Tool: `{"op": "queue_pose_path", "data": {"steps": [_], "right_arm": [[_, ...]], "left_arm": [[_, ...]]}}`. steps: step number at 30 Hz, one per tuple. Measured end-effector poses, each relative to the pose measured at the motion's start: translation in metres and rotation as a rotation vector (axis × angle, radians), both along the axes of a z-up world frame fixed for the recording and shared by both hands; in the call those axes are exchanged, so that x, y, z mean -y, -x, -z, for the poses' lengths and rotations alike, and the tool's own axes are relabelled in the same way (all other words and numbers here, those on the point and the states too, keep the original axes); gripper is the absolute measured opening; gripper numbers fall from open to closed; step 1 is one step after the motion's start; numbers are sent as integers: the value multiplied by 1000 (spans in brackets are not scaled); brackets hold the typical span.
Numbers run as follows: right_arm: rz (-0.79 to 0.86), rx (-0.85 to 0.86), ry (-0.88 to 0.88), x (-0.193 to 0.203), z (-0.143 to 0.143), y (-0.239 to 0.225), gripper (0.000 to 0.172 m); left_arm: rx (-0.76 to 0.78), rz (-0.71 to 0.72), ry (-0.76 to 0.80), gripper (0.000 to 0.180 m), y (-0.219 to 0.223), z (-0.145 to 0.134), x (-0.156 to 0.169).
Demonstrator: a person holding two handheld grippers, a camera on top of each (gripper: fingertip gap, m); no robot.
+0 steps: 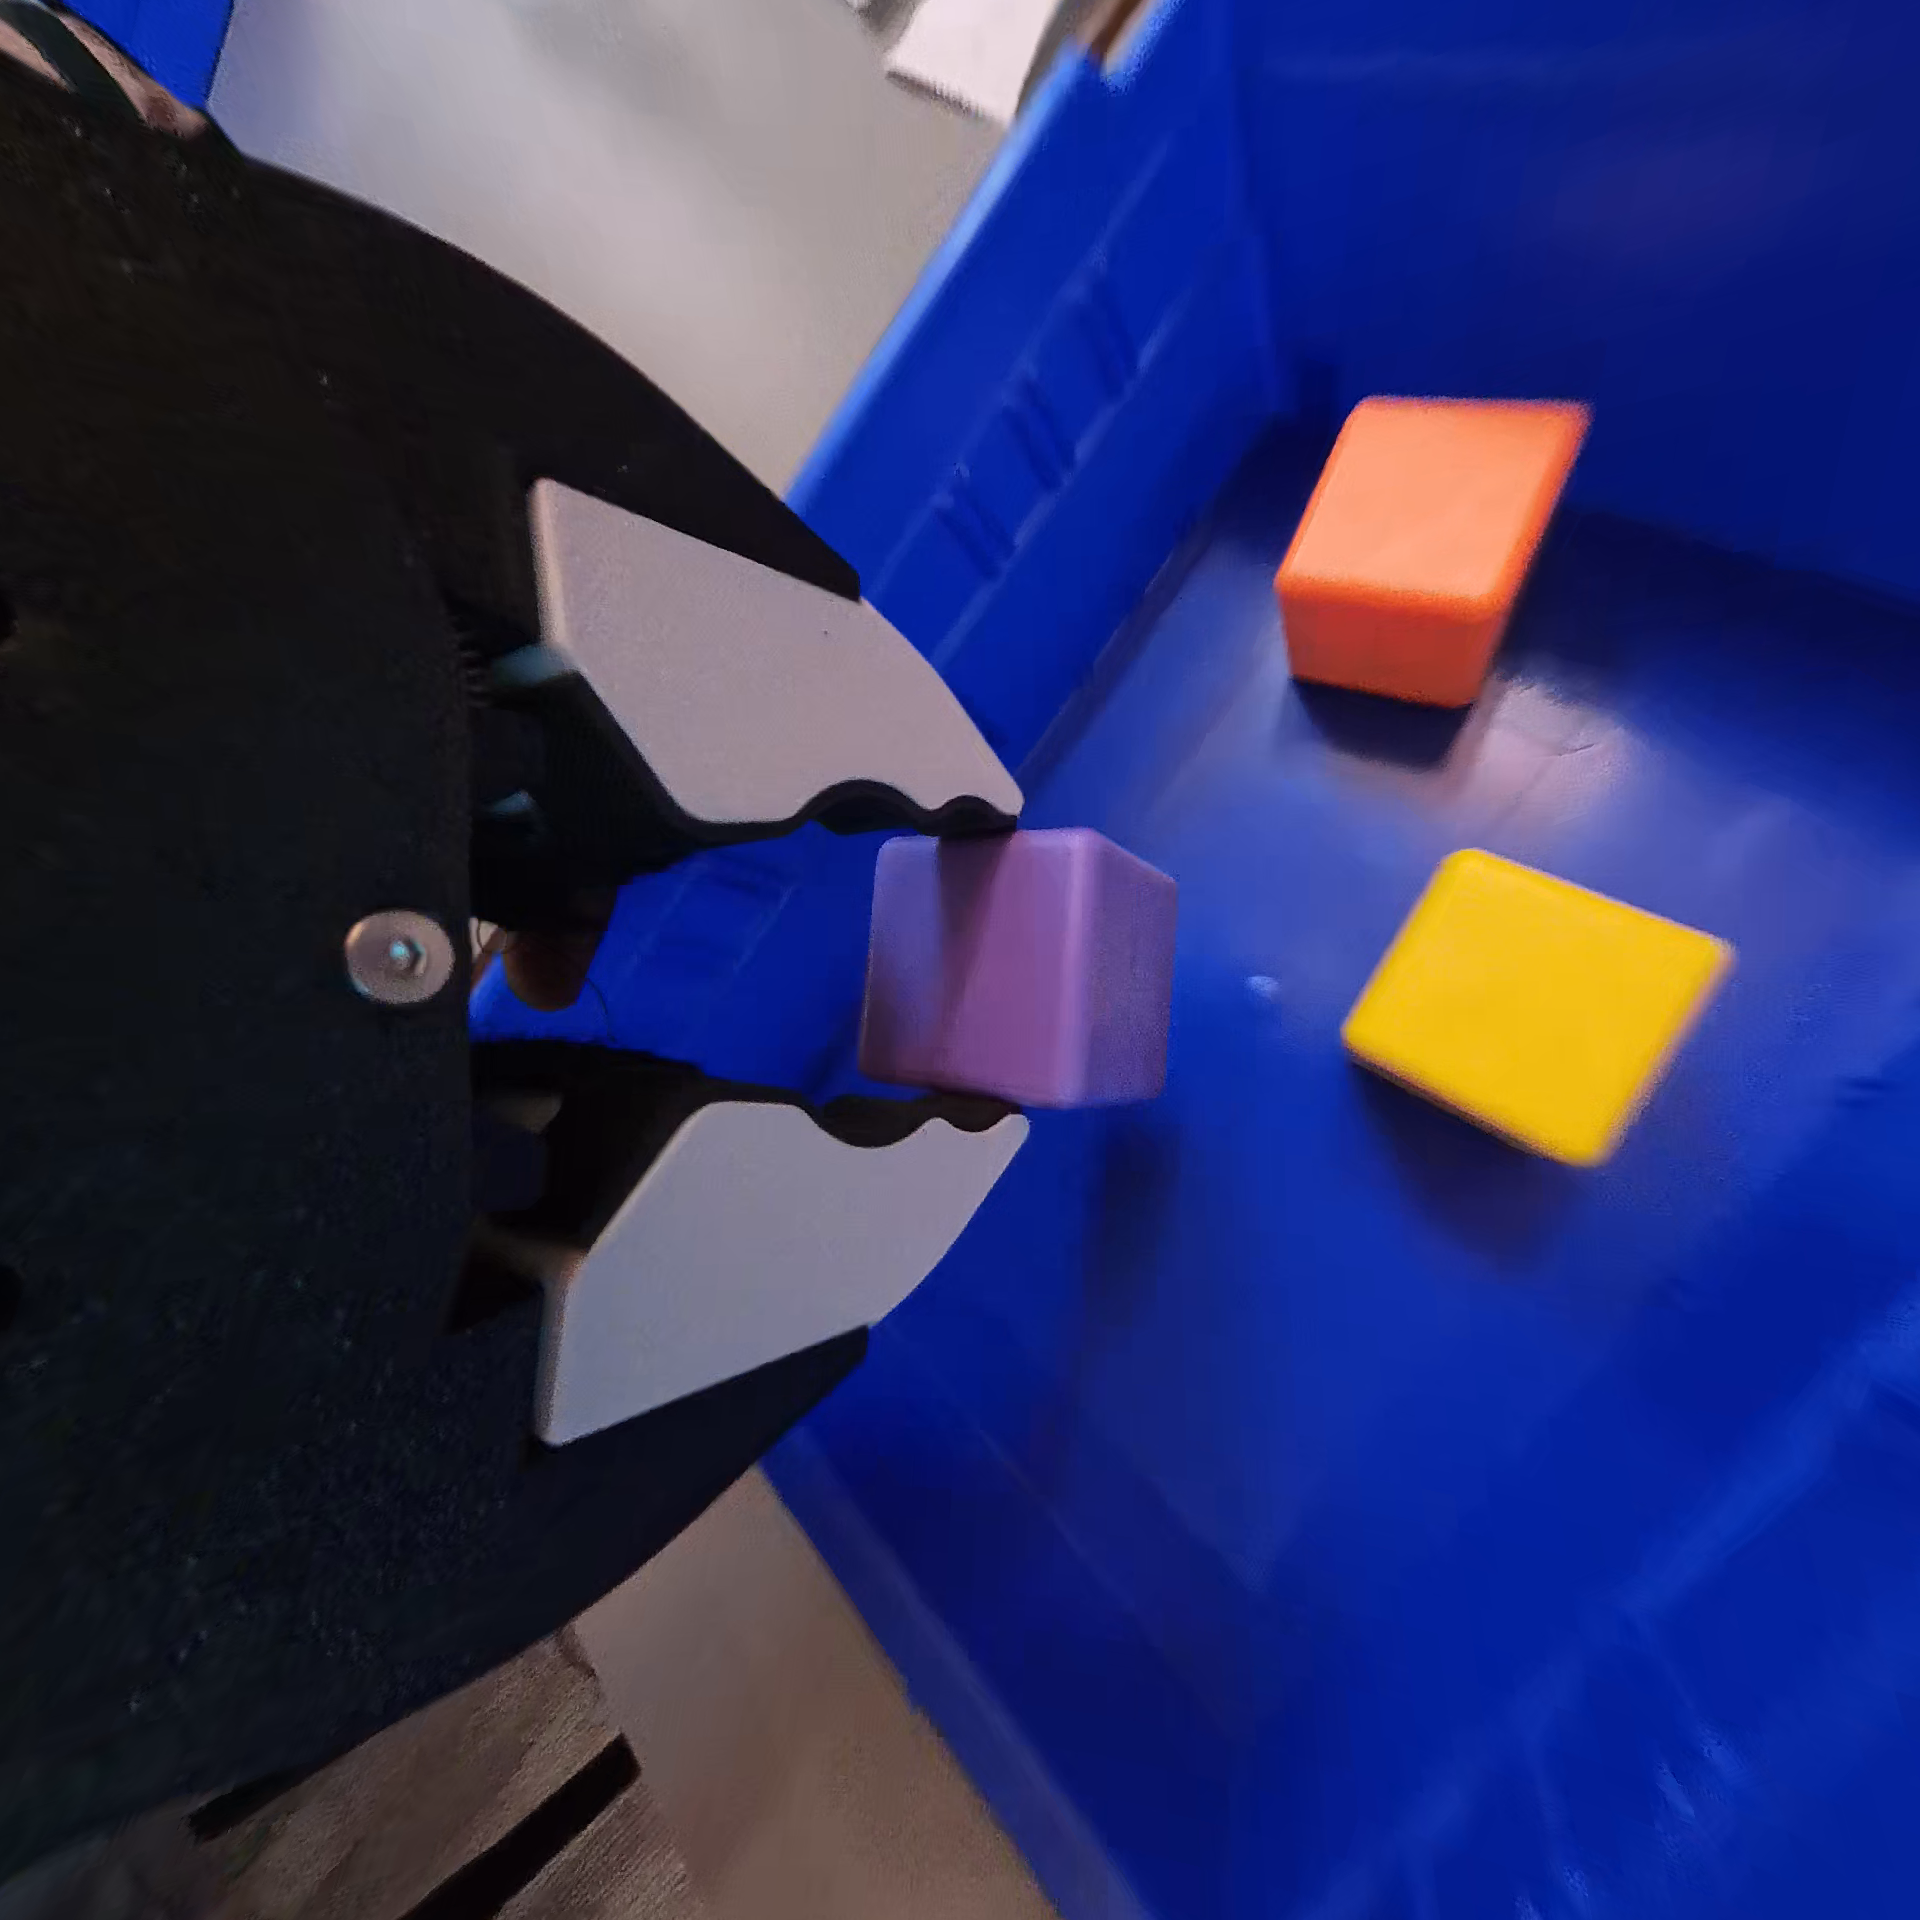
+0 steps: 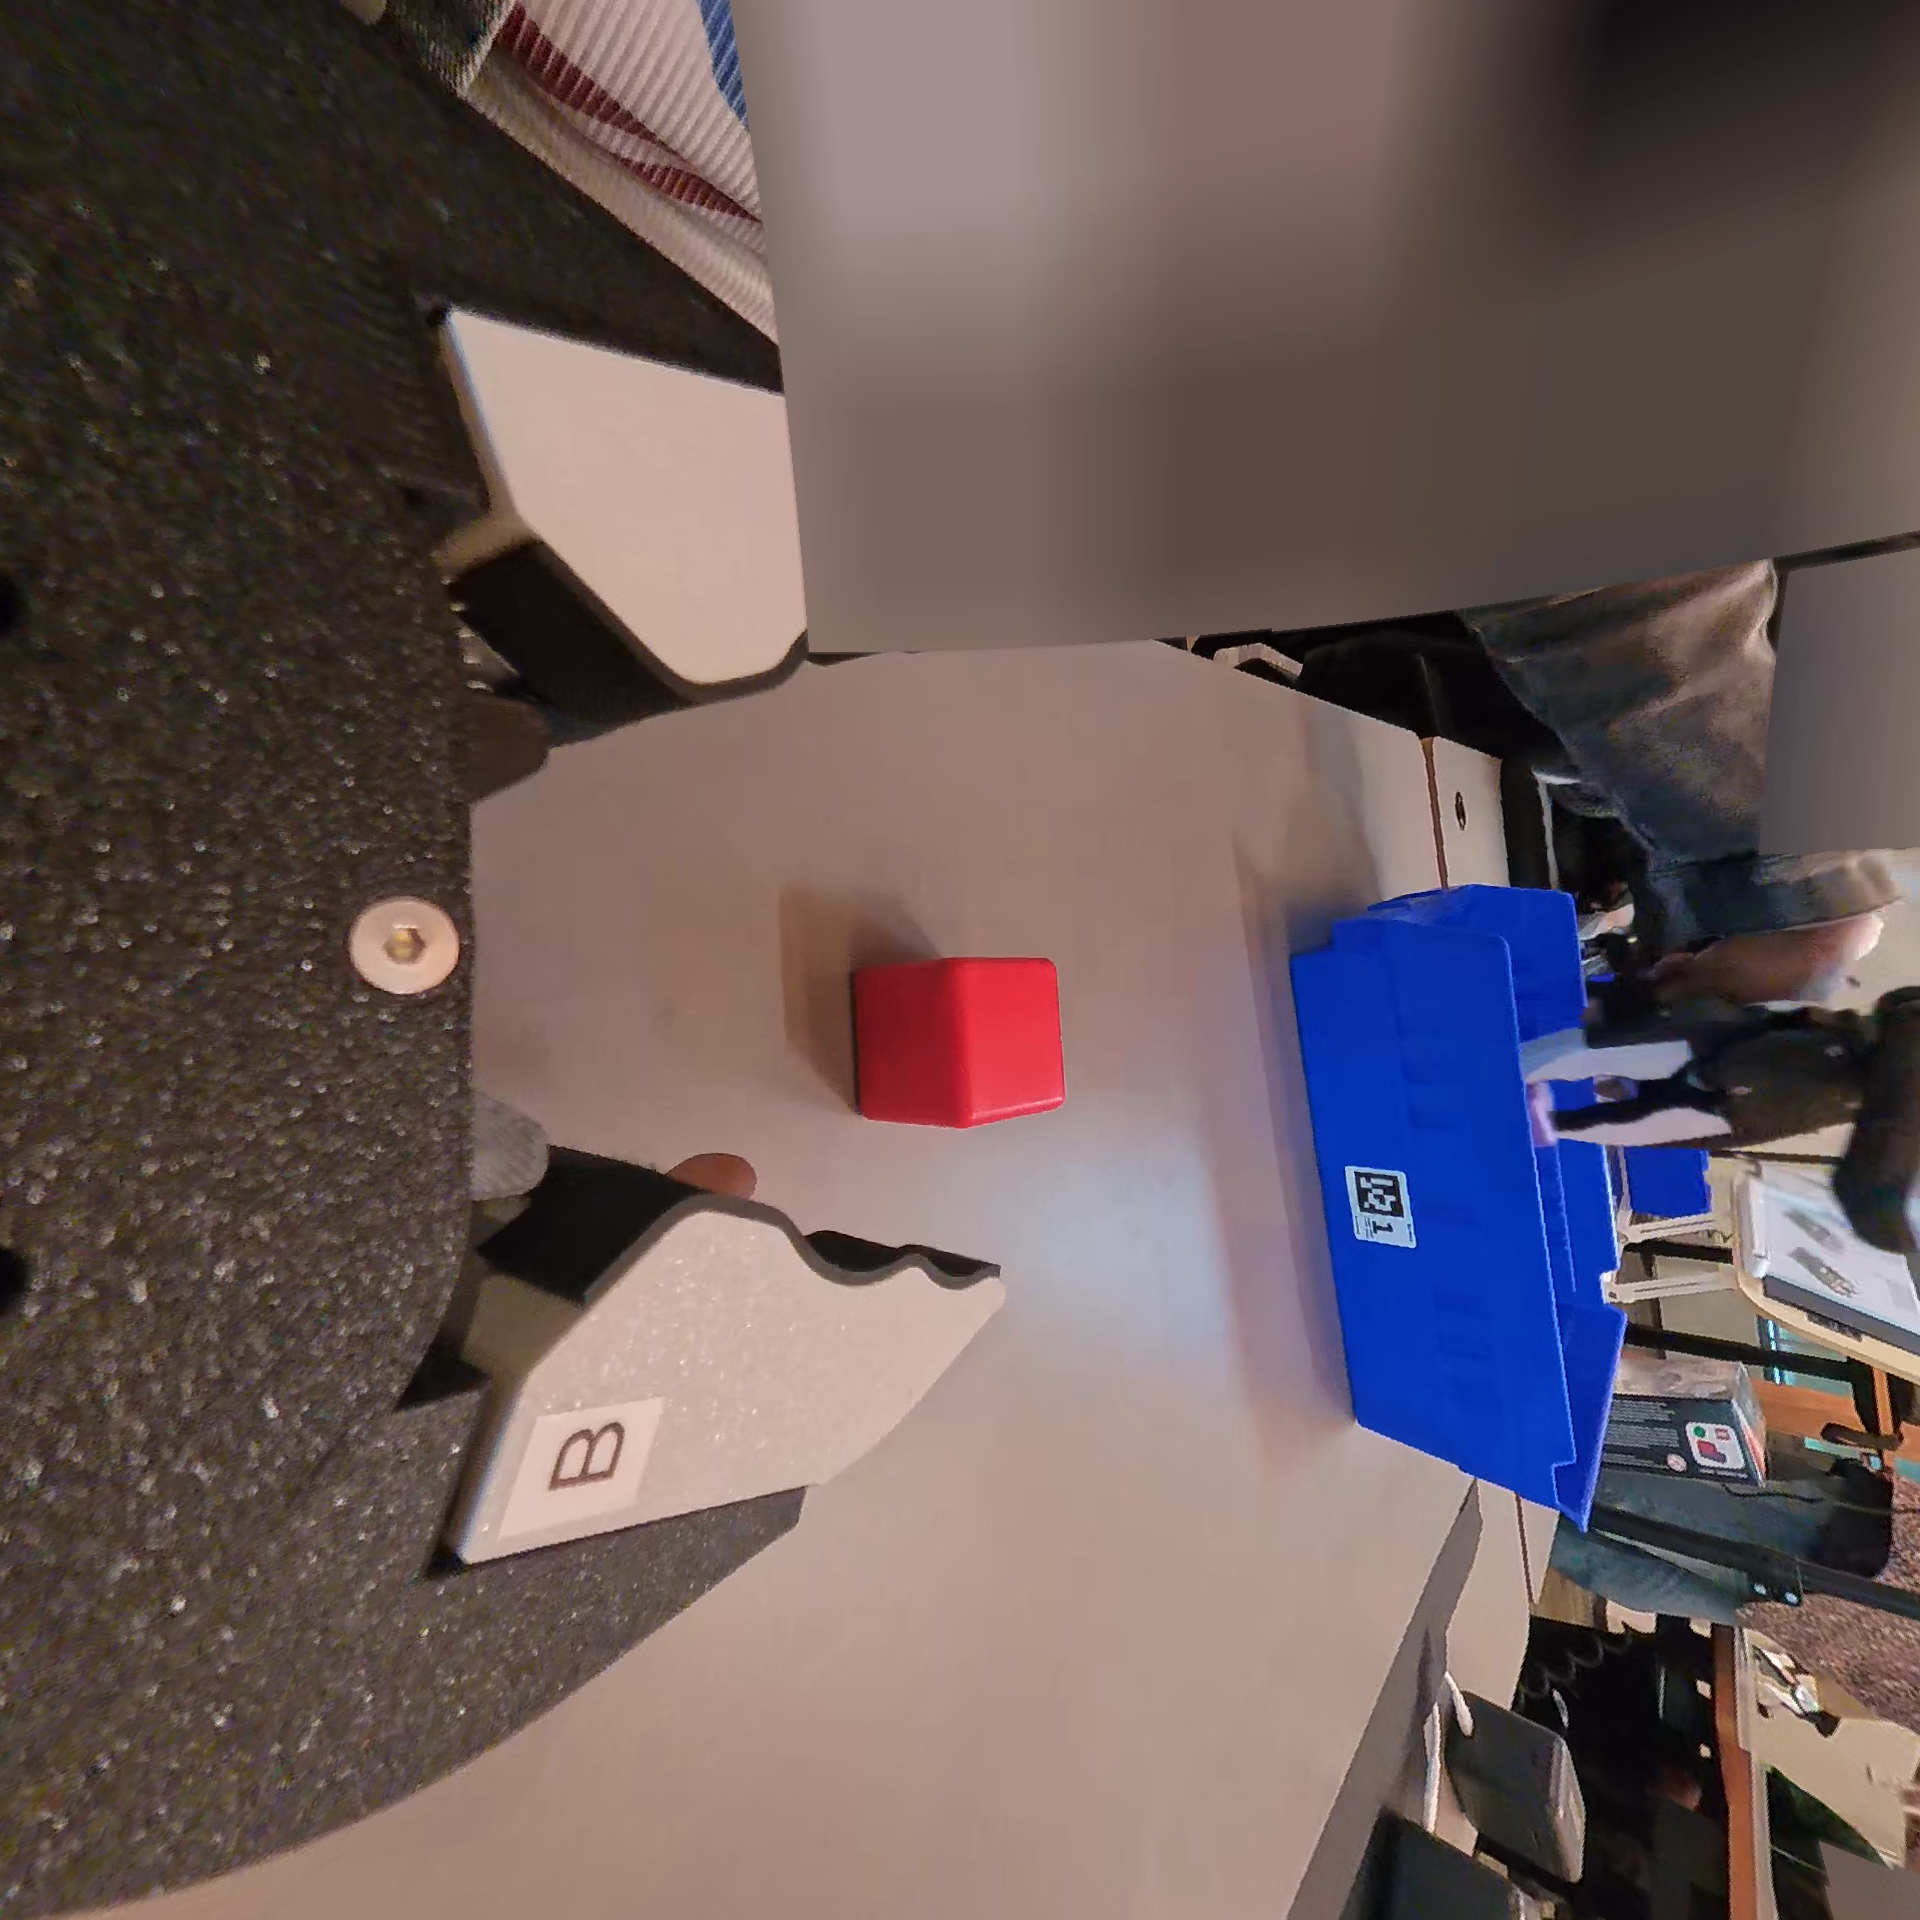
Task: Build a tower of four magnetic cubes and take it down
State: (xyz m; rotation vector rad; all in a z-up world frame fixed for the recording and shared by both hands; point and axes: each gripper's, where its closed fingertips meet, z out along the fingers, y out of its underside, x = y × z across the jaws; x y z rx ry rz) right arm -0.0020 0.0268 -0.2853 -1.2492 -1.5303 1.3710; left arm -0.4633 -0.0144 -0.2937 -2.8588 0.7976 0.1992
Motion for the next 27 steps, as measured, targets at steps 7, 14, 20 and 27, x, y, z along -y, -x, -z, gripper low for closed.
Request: {"op": "queue_pose_path", "data": {"steps": [7,14,20,27], "right_arm": [[12,0,-9,-2,0,1,109],[41,110,-39,-8,24,14,94],[25,253,-71,-13,45,35,75],[-2,355,-201,-7,63,42,61]], "left_arm": [[51,153,-163,47,-103,-90,-18],[66,475,-81,47,-237,-80,-26],[113,651,-16,47,-318,-46,-31],[193,725,38,47,-368,-13,-31]]}}
